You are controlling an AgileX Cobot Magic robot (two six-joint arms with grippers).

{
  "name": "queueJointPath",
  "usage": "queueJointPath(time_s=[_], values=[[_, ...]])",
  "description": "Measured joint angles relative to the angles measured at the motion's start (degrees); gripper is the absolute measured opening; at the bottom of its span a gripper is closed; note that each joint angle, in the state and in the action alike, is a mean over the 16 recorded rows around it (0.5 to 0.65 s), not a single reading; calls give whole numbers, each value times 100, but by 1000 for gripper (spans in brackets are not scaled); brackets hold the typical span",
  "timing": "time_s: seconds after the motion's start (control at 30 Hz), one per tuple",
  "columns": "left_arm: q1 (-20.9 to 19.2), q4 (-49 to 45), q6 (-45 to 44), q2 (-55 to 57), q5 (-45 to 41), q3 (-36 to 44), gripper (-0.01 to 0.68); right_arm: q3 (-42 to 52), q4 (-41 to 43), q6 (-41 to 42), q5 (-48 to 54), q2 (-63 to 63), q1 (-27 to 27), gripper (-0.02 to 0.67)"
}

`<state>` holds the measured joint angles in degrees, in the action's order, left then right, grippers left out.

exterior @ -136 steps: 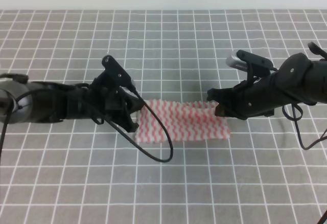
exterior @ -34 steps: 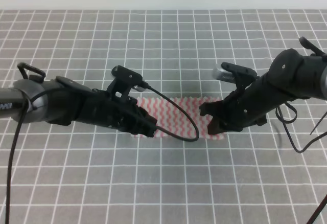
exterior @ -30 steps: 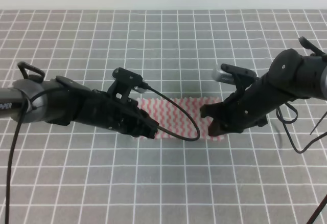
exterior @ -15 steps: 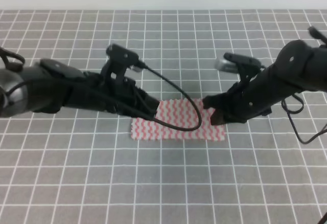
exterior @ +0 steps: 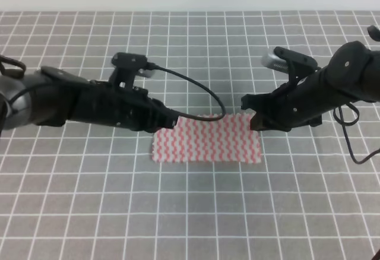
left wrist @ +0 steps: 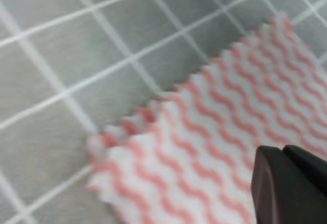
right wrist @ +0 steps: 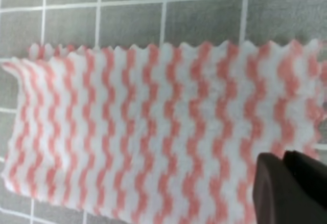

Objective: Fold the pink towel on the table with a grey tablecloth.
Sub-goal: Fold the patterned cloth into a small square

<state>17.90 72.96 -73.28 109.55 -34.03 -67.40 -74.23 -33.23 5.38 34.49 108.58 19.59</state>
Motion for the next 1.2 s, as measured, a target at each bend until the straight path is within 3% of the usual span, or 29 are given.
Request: queueJointPath(time_s=[0.37, 1.2], values=[[-190, 123, 172, 532, -435, -85, -3, -2, 177, -141, -32, 176, -34, 224], [-195, 155, 190, 625, -595, -85, -4, -4, -179, -90, -146, 520, -37, 227]])
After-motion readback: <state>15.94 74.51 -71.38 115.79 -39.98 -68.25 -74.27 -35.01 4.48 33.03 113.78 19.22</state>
